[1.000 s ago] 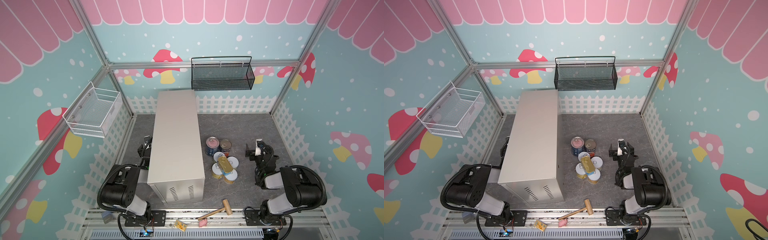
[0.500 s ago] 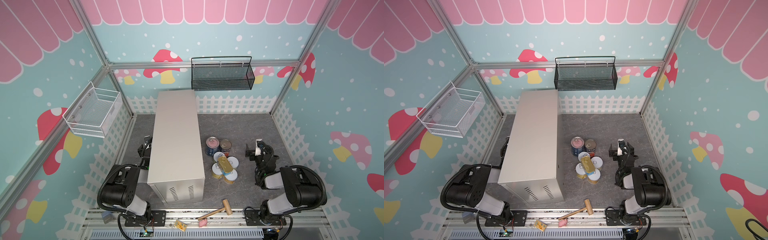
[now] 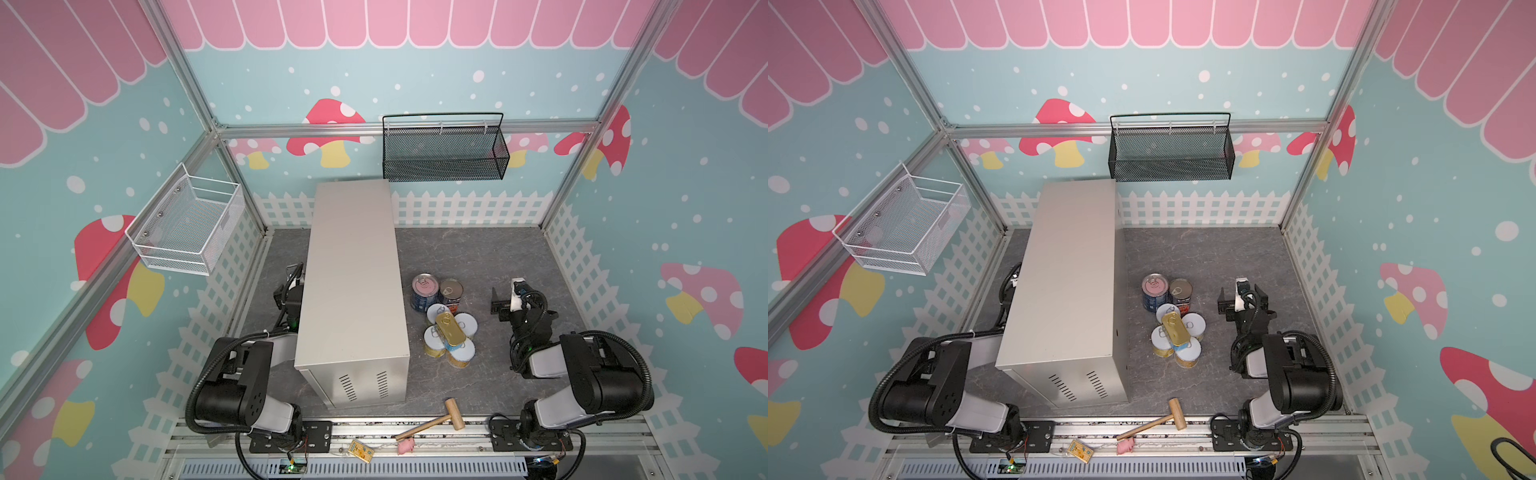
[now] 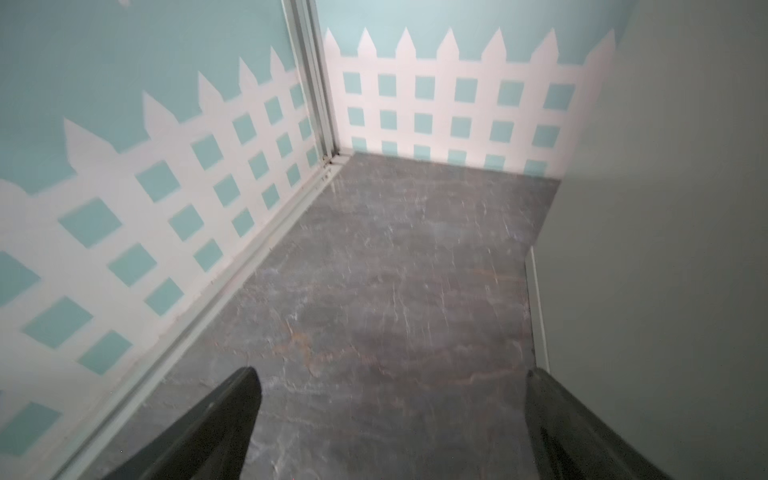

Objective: Place and organize the canned foods onto the counter
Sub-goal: 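Raise the left arm over the counter while the right arm reaches toward the cans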

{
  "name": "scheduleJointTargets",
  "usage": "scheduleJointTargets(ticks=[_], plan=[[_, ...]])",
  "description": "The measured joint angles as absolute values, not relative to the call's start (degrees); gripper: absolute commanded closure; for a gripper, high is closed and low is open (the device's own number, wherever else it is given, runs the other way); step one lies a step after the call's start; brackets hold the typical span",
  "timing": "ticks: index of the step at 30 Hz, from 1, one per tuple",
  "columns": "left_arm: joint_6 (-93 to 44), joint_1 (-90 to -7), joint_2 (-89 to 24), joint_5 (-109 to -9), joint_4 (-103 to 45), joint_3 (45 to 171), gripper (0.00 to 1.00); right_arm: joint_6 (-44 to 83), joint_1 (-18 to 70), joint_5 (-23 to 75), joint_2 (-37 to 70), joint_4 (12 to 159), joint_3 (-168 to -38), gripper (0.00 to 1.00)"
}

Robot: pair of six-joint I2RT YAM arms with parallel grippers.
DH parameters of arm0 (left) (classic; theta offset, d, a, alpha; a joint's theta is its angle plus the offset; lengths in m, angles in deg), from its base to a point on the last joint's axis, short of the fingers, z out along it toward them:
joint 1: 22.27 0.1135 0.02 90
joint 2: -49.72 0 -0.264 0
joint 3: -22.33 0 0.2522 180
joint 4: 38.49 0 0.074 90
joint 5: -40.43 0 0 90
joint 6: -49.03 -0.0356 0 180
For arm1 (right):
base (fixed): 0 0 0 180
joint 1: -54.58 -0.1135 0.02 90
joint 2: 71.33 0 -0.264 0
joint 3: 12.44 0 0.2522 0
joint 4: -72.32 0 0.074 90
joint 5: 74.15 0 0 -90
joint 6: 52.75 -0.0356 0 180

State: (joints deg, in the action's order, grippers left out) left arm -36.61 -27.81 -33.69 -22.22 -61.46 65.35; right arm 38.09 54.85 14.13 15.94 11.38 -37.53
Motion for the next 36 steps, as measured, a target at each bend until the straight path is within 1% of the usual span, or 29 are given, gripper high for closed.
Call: scheduleJointTargets(ticks=[5,11,15,18,24,27,32,36], plan=[[-32.7,-27.8,-29.9,-12.8,-41.8,81.3,0.01,38.1,54.9,14.2,15.9,11.4,-37.5,0.01],[-28.9,-27.5,-27.6,-7.8,-16.1,98.5,0.01,38.1,54.9,14.2,15.9,11.4,-37.5,0.01],[-28.7,-26.9,-25.1,-7.4,-3.3,107.4,0.01,38.1,54.9,14.3,15.9,11.4,-37.5,0.01],[-28.9,-26.5,-22.4,-8.3,3.8,112.3,0.01,38.1,54.9,14.4,15.9,11.4,-37.5,0.01],[-29.8,-26.4,-19.0,-14.7,13.4,119.4,0.01,38.2,54.8,14.4,15.0,13.6,-37.9,0.01],[-30.3,-26.4,-18.5,-19.8,17.0,121.7,0.01,37.8,54.2,13.7,10.6,24.5,-42.5,0.01],[-30.9,-26.4,-16.3,-28.9,21.6,124.0,0.01,34.1,53.2,10.6,2.5,47.0,-56.7,0.01],[-31.0,-26.8,-15.0,-37.7,24.7,128.7,0.01,28.9,52.5,9.4,-2.1,67.6,-67.3,0.01]])
